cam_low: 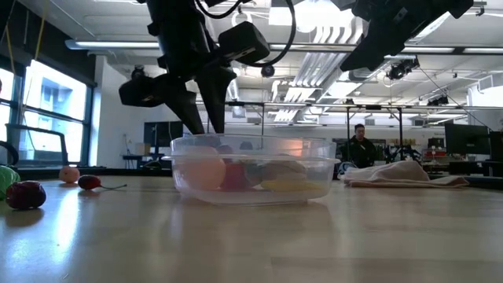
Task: Pick and placing Produce into tupperware
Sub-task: Put the cherry into the transparent bin, then put the peach into the transparent bin
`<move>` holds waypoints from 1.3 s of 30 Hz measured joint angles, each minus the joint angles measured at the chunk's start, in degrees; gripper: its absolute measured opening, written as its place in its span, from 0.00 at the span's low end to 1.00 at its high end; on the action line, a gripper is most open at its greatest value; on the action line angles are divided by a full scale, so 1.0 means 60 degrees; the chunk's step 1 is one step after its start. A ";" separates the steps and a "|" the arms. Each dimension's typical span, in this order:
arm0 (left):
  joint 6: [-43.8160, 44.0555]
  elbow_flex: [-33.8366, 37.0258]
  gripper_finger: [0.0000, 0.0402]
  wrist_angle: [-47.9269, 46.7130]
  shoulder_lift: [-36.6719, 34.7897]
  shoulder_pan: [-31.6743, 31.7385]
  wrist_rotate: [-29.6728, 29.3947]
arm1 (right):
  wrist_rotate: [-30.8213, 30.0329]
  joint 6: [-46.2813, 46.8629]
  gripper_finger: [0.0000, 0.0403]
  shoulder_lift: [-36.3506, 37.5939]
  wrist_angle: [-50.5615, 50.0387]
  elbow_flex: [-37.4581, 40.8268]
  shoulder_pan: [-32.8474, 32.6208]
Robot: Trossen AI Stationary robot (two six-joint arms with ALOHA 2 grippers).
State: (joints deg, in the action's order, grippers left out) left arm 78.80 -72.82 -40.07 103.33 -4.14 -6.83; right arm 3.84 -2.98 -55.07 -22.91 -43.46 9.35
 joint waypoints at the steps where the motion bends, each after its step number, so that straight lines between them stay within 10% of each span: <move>1: -0.0060 0.0000 0.27 -0.0004 -0.0003 0.0000 -0.0040 | 0.0002 -0.0003 0.08 0.0000 -0.0001 0.0000 0.0002; 9: -0.0478 0.0000 0.44 -0.0007 -0.0004 0.0000 -0.0057 | 0.0001 -0.0003 0.08 0.0000 0.0003 0.0000 -0.0001; 23: -0.0310 0.0004 0.46 -0.1558 -0.1279 0.0007 -0.0171 | 0.0001 0.0000 0.08 0.0004 -0.0030 0.0000 -0.0001; 39: 0.7782 0.0154 0.46 -0.8325 -0.3436 0.0011 -0.1560 | 0.0002 -0.0003 0.08 0.0003 -0.0037 0.0000 -0.0001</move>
State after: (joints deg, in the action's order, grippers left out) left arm 125.49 -71.89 -90.03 82.72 -4.08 -16.20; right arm 3.86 -3.00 -55.05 -23.13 -43.46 9.34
